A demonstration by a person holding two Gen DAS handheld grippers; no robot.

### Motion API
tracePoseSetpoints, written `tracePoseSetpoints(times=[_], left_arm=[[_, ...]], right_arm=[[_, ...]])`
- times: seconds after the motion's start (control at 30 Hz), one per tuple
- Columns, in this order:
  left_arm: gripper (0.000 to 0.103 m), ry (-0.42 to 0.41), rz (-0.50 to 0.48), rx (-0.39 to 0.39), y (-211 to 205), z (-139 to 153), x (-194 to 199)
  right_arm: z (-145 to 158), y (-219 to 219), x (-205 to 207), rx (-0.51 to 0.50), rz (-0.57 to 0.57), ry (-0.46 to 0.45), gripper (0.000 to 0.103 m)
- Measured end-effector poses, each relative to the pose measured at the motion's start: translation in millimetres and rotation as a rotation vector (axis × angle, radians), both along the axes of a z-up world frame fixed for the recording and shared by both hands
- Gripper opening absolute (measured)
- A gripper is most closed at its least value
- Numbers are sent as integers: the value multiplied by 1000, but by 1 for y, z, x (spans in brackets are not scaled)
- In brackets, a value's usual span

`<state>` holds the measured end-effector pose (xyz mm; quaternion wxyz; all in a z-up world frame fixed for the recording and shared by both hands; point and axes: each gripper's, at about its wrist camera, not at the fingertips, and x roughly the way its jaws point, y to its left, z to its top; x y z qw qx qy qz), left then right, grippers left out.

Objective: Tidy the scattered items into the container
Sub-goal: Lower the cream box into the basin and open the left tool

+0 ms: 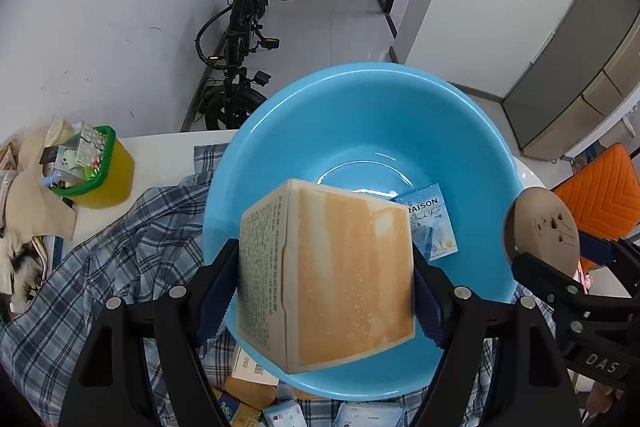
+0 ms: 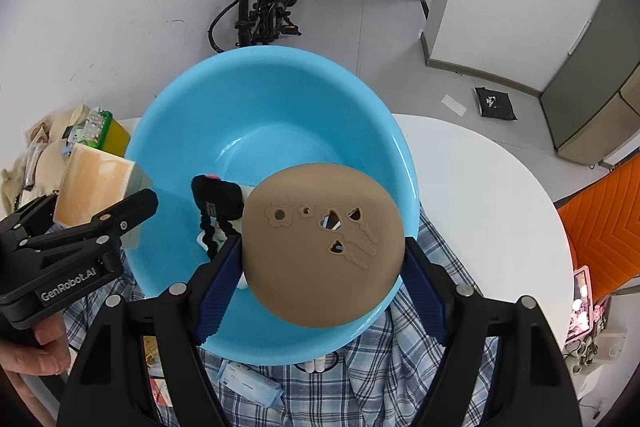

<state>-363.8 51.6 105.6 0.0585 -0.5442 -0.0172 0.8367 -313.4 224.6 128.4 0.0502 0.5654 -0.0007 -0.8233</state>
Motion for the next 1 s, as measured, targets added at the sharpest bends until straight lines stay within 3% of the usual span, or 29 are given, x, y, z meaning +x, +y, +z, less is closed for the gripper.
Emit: tracePoseSetpoints(times=[0.4,0.63,0.77,0.9,1.0], left_arm=[[79,-99,-37,9,33,-72,-22],[80,-133,-24,32,40,-90,-24],[80,-109,-3,20,36,-84,-22],[83,-34,-20,-46,34,-69,-13],[87,43,-54,-51,31,-58,-3]], right_arm=[[-4,34,-10,-4,-72,-6,76],[-17,41,-15,-28,-93,-17,76],[-19,37,-17,-46,-90,-6,76],[-22,25,-19,-41,-78,0,76],[-25,16,-20,-49,-77,9,76]])
